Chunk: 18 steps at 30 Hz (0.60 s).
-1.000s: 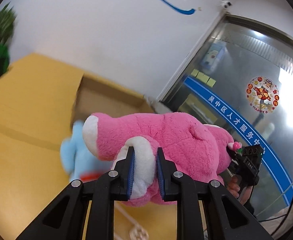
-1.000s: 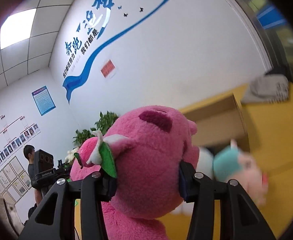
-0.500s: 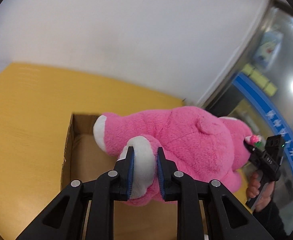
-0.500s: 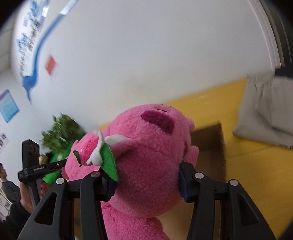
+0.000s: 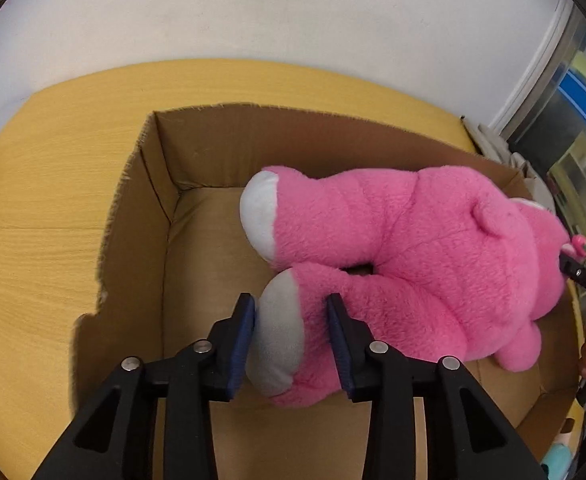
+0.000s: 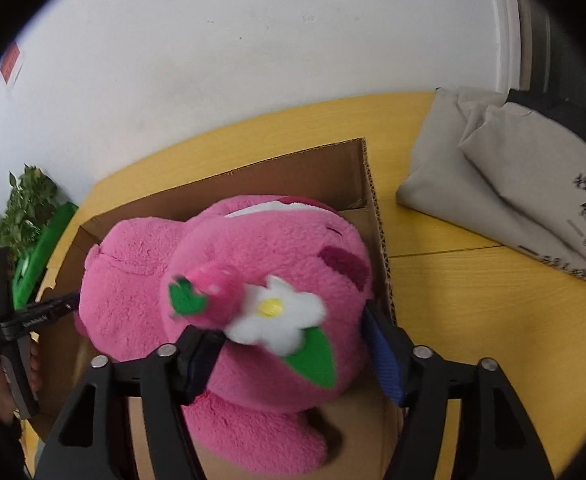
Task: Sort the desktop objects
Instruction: 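Lower the pink bear into the cardboard box and open both grippers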
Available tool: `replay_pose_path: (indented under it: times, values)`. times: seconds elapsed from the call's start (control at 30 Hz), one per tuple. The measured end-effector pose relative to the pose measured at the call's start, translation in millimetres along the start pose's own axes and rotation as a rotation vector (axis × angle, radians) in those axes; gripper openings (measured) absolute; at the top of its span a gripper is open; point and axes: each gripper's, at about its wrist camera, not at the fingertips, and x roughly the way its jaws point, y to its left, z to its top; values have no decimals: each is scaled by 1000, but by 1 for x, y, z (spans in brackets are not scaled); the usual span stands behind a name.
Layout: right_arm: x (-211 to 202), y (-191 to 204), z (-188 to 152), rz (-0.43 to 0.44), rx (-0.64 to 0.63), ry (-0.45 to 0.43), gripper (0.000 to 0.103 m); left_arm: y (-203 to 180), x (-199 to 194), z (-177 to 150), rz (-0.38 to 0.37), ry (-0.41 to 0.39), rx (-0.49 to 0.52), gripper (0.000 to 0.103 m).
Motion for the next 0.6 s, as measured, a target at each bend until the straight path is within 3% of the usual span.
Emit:
replay_pose_path:
  times: [0.1, 0.17, 0.2, 0.3, 0.43, 0.53, 0.6]
  values:
    - [-29, 3, -11, 26, -26, -25, 75, -5, -36, -8, 9, -58, 49, 47]
    - [-52, 7, -34, 61, -59, -16, 78, -16, -67, -28, -8, -96, 128, 68]
    - [-57, 9, -48, 81, -75, 24, 78, -19, -77, -39, -16, -91, 162, 70]
    - [-60, 20, -74, 81, -105, 87, 78, -33, -79, -73, -42, 21, 221, 70]
    - [-69, 29, -106, 58, -117, 140, 79, -37, -63, -114, -20, 145, 230, 63]
    - [-76, 36, -130, 40, -126, 179, 78, -44, -60, -142, 17, 177, 270, 59]
    - [-81, 40, -146, 28, -131, 205, 79, -39, -69, -154, -9, 173, 235, 56]
